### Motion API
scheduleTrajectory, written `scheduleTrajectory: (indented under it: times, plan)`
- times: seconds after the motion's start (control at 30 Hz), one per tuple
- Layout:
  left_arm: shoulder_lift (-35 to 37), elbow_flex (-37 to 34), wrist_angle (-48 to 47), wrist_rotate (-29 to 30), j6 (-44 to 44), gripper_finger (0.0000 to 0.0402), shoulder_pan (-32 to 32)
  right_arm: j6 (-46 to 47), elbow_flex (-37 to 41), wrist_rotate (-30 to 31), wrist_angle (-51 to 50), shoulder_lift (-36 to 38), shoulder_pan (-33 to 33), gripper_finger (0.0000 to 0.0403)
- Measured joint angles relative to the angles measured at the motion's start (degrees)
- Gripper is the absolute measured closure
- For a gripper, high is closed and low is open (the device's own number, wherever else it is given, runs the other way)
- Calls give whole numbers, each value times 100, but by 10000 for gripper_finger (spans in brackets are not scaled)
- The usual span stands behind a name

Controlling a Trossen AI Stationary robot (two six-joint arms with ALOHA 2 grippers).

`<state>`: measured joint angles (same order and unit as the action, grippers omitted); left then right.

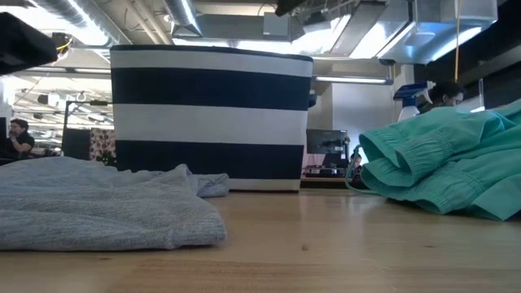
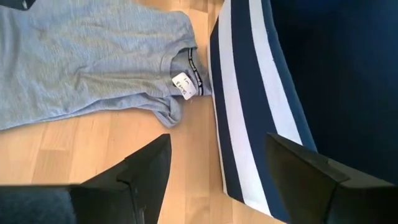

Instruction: Fold Laundry from Bin

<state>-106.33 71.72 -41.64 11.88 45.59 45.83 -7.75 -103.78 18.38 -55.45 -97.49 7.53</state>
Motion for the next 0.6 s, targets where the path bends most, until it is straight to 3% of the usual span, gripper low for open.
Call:
scheduleTrajectory:
  times: [0.23, 0.43, 0.6]
  plan:
    - [-93, 0, 63, -92, -241, 221, -1, -19, 39, 3, 16, 2, 0, 146]
    - [-93, 2, 108, -225, -160, 156, 3, -148, 39, 3, 32, 2, 0, 146]
    - [-93, 7, 126, 121, -161, 103, 10, -302, 39, 3, 165, 4, -4, 146]
